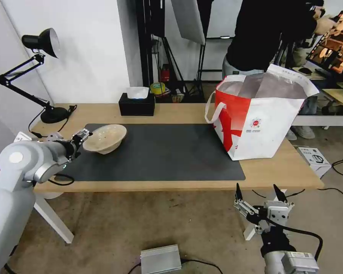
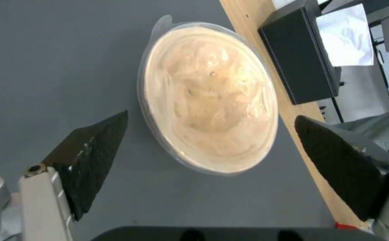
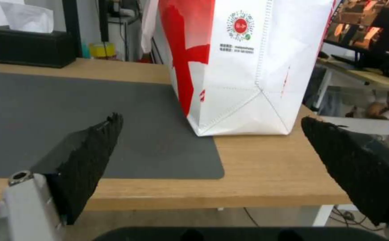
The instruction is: Pick up the trash from the table and place it into the takeout bag.
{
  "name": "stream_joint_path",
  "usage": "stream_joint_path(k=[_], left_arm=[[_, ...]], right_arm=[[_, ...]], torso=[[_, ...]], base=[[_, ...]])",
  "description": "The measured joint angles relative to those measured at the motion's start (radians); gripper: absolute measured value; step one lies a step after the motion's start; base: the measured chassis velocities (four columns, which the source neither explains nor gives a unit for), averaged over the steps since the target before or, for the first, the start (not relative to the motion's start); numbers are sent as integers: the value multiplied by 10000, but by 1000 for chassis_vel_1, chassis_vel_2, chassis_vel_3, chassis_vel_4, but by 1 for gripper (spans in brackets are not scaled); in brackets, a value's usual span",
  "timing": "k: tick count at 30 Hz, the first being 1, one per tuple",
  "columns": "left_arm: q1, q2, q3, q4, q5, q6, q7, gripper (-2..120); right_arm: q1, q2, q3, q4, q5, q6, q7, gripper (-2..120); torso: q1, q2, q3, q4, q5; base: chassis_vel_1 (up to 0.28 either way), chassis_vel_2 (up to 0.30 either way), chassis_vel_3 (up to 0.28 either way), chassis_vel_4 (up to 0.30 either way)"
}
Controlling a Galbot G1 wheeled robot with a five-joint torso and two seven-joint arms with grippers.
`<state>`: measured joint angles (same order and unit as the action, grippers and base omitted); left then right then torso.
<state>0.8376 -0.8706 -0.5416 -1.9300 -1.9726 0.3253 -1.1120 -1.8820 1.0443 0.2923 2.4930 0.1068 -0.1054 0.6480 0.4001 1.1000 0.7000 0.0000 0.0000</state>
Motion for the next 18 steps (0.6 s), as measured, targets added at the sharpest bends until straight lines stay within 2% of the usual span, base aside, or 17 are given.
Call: stream_joint_path(k=[18], left_arm=[[-431,-176,210,550,90,63,-36,100]], right_arm=[[0,0,0,-1,0,0,0,100]], torso=[[-1,0,0,1,0]], base=[[0,0,0,0]])
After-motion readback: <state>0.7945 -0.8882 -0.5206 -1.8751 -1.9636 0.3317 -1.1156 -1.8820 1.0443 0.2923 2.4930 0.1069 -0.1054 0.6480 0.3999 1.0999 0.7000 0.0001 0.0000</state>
